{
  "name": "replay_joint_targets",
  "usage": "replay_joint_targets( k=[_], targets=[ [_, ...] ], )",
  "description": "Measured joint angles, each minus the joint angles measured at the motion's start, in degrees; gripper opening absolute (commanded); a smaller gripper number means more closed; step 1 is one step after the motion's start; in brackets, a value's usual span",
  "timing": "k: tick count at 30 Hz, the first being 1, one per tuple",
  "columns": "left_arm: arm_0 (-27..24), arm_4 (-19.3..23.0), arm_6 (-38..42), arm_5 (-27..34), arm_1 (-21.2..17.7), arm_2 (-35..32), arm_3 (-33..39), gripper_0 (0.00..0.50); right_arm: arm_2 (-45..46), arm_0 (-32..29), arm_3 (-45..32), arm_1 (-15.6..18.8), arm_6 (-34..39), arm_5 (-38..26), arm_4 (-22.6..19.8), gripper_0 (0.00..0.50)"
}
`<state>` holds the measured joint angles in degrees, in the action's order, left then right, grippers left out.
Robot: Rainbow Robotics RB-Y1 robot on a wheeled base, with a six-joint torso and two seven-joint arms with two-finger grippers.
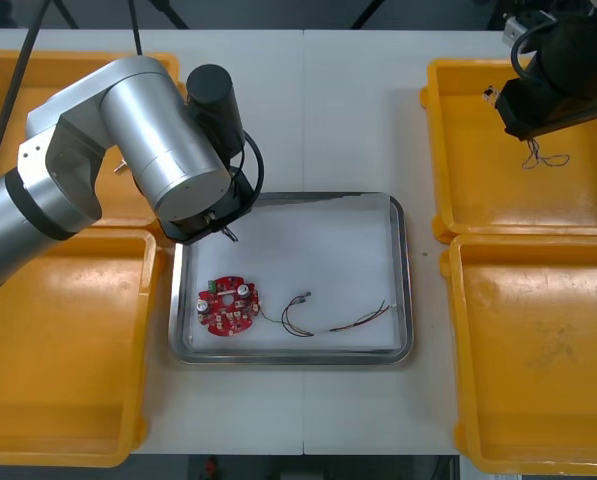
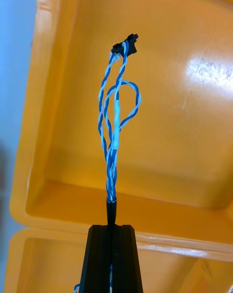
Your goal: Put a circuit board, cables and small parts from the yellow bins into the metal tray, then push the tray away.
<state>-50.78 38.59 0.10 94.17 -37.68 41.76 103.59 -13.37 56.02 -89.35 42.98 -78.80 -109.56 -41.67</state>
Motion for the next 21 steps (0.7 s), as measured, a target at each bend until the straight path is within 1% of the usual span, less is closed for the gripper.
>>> replay_joint_targets(
  k=[5, 9, 13, 17, 18, 19, 20, 21],
  targets=[
    [1.08, -1.81, 0.00, -1.44, 0.60, 1.29, -0.89, 0.000, 1.12, 0.00, -1.32, 0.37, -0.10, -0.01, -3.31, 0.000],
    [1.79, -2.75, 0.00, -3.78, 0.94, 3.17, -2.98, 0.000, 2.89, 0.00, -1.44, 0.74, -1.17, -0.03, -6.15, 0.000],
    [1.88, -4.21, 0.00, -5.27, 1.48, 4.70, -4.91, 0.000, 3.47, 0.00, -2.46, 1.47, -3.38, -0.05, -7.01, 0.000],
    [2.01, -4.48, 0.00, -5.74, 2.11, 4.96, -5.76, 0.008, 3.78, -0.70, -4.90, 2.02, -3.43, -0.12, -7.12, 0.000],
    [2.01, -4.48, 0.00, -5.77, 2.23, 4.97, -5.83, 0.014, 4.18, -1.26, -6.06, 2.07, -3.43, -0.14, -7.12, 0.000],
    [2.01, -4.48, 0.00, -5.81, 2.34, 4.97, -5.88, 0.042, 4.69, -1.93, -7.24, 2.08, -3.43, -0.17, -7.12, 0.000],
    [2.01, -4.48, 0.00, -5.85, 2.44, 4.97, -5.92, 0.088, 5.30, -2.76, -8.59, 2.09, -3.44, -0.18, -7.12, 0.000],
    [2.01, -4.48, 0.00, -5.87, 2.52, 4.99, -5.94, 0.111, 5.96, -3.66, -10.03, 2.09, -3.44, -0.20, -7.12, 0.000]
  ],
)
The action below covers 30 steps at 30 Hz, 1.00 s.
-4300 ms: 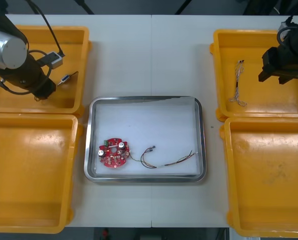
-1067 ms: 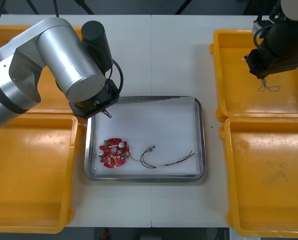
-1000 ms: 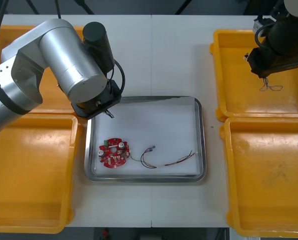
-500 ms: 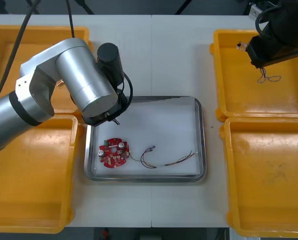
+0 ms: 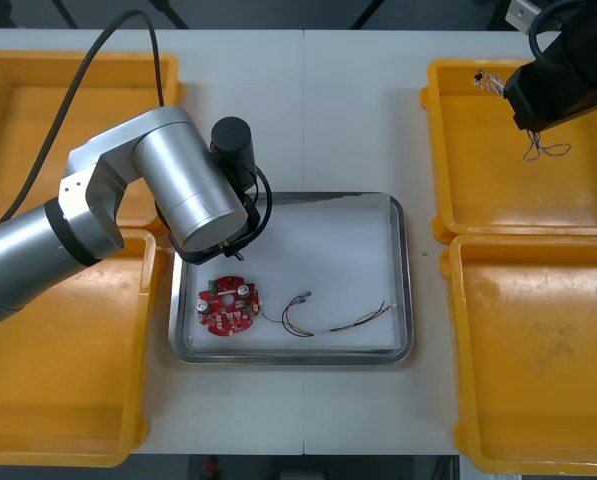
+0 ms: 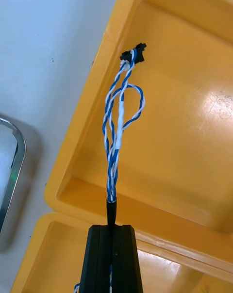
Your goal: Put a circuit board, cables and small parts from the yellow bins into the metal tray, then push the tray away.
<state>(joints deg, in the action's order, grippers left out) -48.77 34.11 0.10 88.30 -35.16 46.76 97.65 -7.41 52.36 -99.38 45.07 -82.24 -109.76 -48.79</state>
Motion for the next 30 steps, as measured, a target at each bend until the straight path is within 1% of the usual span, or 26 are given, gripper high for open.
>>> replay_joint_targets(
  k=[2, 3, 5, 9, 11, 12, 14, 16, 18, 20, 21, 22, 25, 27, 30],
  targets=[
    [0.00, -0.01, 0.00, -0.03, 0.04, 0.23, -0.01, 0.212, 1.28, -1.86, -2.41, 0.03, -0.04, -0.01, -0.03, 0.000],
    [0.00, -0.04, 0.00, -0.06, 0.04, 0.44, -0.02, 0.230, 1.86, -2.77, -3.61, 0.09, -0.08, -0.01, -0.11, 0.000],
    [0.00, -0.19, 0.00, -0.10, 0.04, 0.91, -0.03, 0.289, 2.70, -4.40, -5.55, 0.30, -0.10, -0.01, -0.35, 0.000],
    [0.00, -0.35, 0.00, -0.16, 0.05, 1.48, -0.04, 0.341, 3.75, -7.15, -8.78, 0.91, -0.11, -0.02, -0.68, 0.000],
    [0.00, -0.44, 0.00, -0.17, 0.05, 1.53, -0.05, 0.387, 4.25, -8.18, -9.81, 1.11, -0.11, -0.02, -0.81, 0.000],
    [0.00, -0.47, 0.00, -0.17, 0.05, 1.56, -0.05, 0.400, 4.43, -8.51, -10.10, 1.16, -0.11, -0.02, -0.83, 0.000],
    [0.00, -0.56, 0.00, -0.17, 0.05, 1.59, -0.04, 0.439, 4.66, -8.91, -10.22, 1.19, -0.12, -0.02, -0.83, 0.000],
    [0.00, -0.64, 0.00, 0.05, 0.05, 1.59, 0.06, 0.462, 4.68, -9.04, -10.22, 1.20, -0.12, -0.02, -0.83, 0.000],
    [0.00, -0.65, 0.00, 0.98, 0.04, 1.56, 0.65, 0.474, 4.68, -9.05, -10.22, 1.21, -0.12, -0.02, -0.82, 0.000],
    [0.00, -0.52, 0.00, 3.03, -0.01, 1.28, 2.21, 0.486, 4.68, -9.06, -10.22, 1.21, -0.13, -0.02, -0.82, 0.000],
    [-0.01, -0.17, 0.00, 4.03, -0.10, 0.89, 3.22, 0.500, 4.68, -9.06, -10.22, 1.21, -0.13, -0.02, -0.82, 0.000],
    [-0.02, 0.54, 0.00, 5.07, -0.26, 0.22, 4.46, 0.500, 4.68, -9.06, -10.22, 1.21, -0.13, -0.02, -0.82, 0.000],
    [-0.04, 4.90, -0.05, 8.42, -1.13, -3.54, 8.30, 0.500, 4.68, -9.06, -10.22, 1.21, -0.13, -0.02, -0.82, 0.000],
    [-0.06, 8.67, -0.18, 10.48, -1.90, -7.37, 10.23, 0.500, 4.68, -9.07, -10.22, 1.21, -0.13, -0.03, -0.82, 0.000],
    [-0.21, 12.92, -0.91, 12.79, -3.07, -13.08, 11.74, 0.500, 4.68, -9.07, -10.23, 1.22, -0.13, -0.03, -0.85, 0.000]
  ],
)
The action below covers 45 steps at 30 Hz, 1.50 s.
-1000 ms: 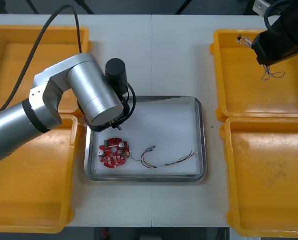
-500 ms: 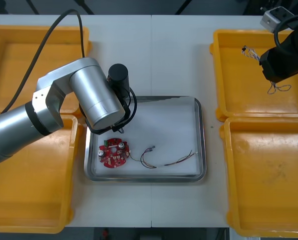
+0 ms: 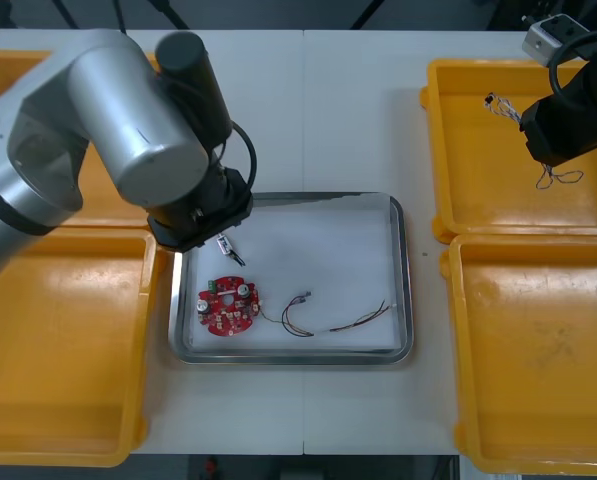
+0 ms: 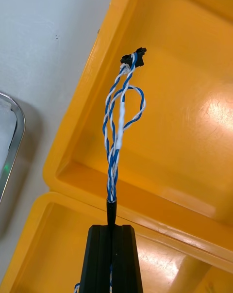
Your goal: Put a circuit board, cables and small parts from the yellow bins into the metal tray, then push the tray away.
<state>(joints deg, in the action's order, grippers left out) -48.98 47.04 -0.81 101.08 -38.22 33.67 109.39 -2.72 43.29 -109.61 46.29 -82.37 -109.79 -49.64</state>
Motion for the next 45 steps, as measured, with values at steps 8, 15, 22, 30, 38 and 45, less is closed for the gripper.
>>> replay_joint_targets(
  k=[8, 15, 22, 30, 38, 45],
  targets=[
    [-3.02, 9.38, -3.23, 1.96, -5.80, -10.37, -0.64, 0.500, 0.00, -0.01, -0.01, 0.00, -0.08, -0.01, -2.49, 0.000],
    [-5.18, 13.35, -3.62, 1.81, -9.15, -15.88, -8.83, 0.500, 0.00, -0.01, -0.83, 0.00, -0.47, -0.01, -5.30, 0.000],
    [-8.84, 13.03, -3.33, -1.22, -10.06, -16.01, -22.05, 0.500, -0.36, -0.04, -4.06, 0.00, -0.47, -0.02, -6.80, 0.000],
    [-9.85, 11.41, 11.79, -7.93, -11.71, -16.01, -31.30, 0.500, -7.27, -0.05, -10.06, 0.04, -0.47, 3.40, -6.87, 0.000],
    [-11.20, 10.11, 26.19, -15.02, -13.09, -15.49, -42.30, 0.500, -18.07, 0.11, -12.33, 0.13, -0.47, 13.02, -8.36, 0.000],
    [-13.47, 6.61, 26.22, -20.11, -12.83, -9.84, -49.87, 0.500, -30.09, 4.17, -10.92, 0.56, -9.66, 20.43, -8.49, 0.000]
  ],
)
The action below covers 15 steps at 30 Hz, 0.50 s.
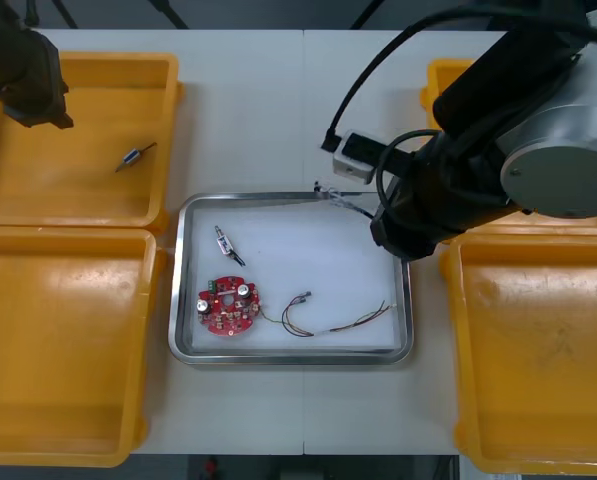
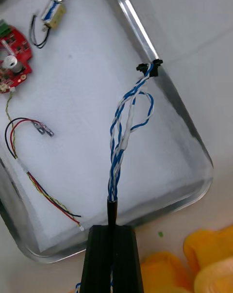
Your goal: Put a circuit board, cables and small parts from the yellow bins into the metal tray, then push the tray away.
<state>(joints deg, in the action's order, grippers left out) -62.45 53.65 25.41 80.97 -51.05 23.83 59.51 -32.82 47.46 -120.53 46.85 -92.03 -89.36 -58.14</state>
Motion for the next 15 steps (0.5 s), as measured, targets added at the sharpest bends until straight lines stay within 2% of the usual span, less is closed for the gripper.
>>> replay_joint_targets(
  k=[3, 5, 8, 12, 15],
  targets=[
    [-0.25, -2.36, 0.02, -0.86, 0.88, 0.18, -2.95, 0.500, -4.52, 2.50, 2.86, 0.10, -7.81, 3.42, -0.86, 0.000],
    [-0.40, -3.33, 0.03, -1.60, 1.56, 0.18, -5.22, 0.500, -6.84, 3.83, 4.78, 0.11, -10.00, 5.71, -1.10, 0.000],
    [-1.26, -3.64, 0.05, -2.84, 2.74, 0.18, -9.31, 0.500, -9.77, 5.32, 7.62, 0.10, -13.45, 9.25, -1.10, 0.000],
    [-3.21, -3.62, 0.06, -4.36, 4.97, 0.18, -14.63, 0.500, -12.94, 6.77, 11.70, -0.07, -25.36, 12.16, -1.05, 0.000],
    [-3.92, -3.44, 0.09, -5.49, 6.93, 0.18, -16.71, 0.500, -14.34, 7.24, 14.83, -0.60, -28.26, 13.81, -0.76, 0.000]
  ],
)
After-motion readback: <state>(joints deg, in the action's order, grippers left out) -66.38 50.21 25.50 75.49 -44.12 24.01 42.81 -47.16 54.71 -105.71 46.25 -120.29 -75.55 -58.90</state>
